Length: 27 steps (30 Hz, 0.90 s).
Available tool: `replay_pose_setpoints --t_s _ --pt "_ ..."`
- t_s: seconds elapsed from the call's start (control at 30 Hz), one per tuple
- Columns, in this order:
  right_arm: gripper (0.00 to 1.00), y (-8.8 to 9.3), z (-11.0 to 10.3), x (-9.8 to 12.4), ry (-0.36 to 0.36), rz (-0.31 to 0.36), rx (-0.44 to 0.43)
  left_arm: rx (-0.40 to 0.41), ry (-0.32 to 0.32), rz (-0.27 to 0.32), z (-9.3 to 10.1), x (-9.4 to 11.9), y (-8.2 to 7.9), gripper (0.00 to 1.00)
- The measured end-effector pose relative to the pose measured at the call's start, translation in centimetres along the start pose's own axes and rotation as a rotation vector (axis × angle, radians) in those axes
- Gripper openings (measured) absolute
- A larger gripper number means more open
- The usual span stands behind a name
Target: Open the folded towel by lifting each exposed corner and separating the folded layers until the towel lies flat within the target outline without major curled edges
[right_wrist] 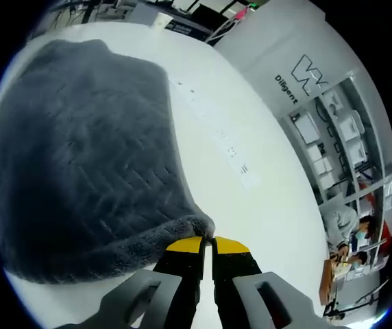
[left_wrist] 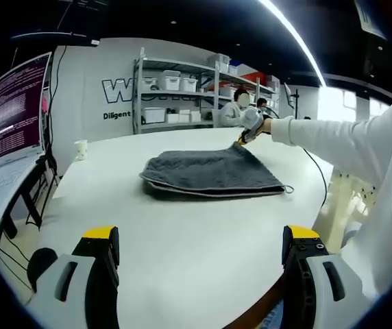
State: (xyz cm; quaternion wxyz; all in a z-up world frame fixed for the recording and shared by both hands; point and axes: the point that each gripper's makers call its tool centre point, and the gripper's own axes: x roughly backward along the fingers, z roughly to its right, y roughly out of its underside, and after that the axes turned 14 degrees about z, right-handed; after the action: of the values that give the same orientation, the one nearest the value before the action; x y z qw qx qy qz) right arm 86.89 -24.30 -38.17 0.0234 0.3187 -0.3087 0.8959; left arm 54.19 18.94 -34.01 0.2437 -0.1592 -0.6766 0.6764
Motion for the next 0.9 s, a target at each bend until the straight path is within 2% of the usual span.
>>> replay_pose_setpoints --t_s 0.2,0.33,0.43,0.5,0.6,0.8,0.9 --pt "0.00 -0.5 1.1 -1.1 0.017 -0.010 0.019 -0.010 -0.007 0.005 -0.2 0.1 -0.2 0.98" --pt "0.00 -1.1 1.8 -2.2 0.032 -0.015 0.040 -0.003 -0.012 -0.009 -0.5 -0.2 0.4 0.98" --pt "0.00 -2.0 3.1 -4.4 0.039 -0.014 0.070 -0.001 -0.013 -0.020 -0.5 -0.3 0.8 0.98" --pt "0.00 -1.8 2.8 -4.8 0.046 -0.018 0.085 0.000 -0.014 -0.027 -0.5 -0.3 1.0 0.98" --pt "0.00 -2.2 4.1 -6.2 0.064 -0.025 0.101 -0.009 -0.014 -0.030 -0.5 -0.3 1.0 0.98" --pt "0.00 -2.8 4.3 -7.3 0.090 -0.022 0.139 -0.007 -0.020 -0.036 -0.8 -0.3 1.3 0.98" --pt "0.00 -3.0 4.8 -7.7 0.118 -0.017 0.123 -0.001 -0.028 -0.044 -1.2 -0.2 1.7 0.98"
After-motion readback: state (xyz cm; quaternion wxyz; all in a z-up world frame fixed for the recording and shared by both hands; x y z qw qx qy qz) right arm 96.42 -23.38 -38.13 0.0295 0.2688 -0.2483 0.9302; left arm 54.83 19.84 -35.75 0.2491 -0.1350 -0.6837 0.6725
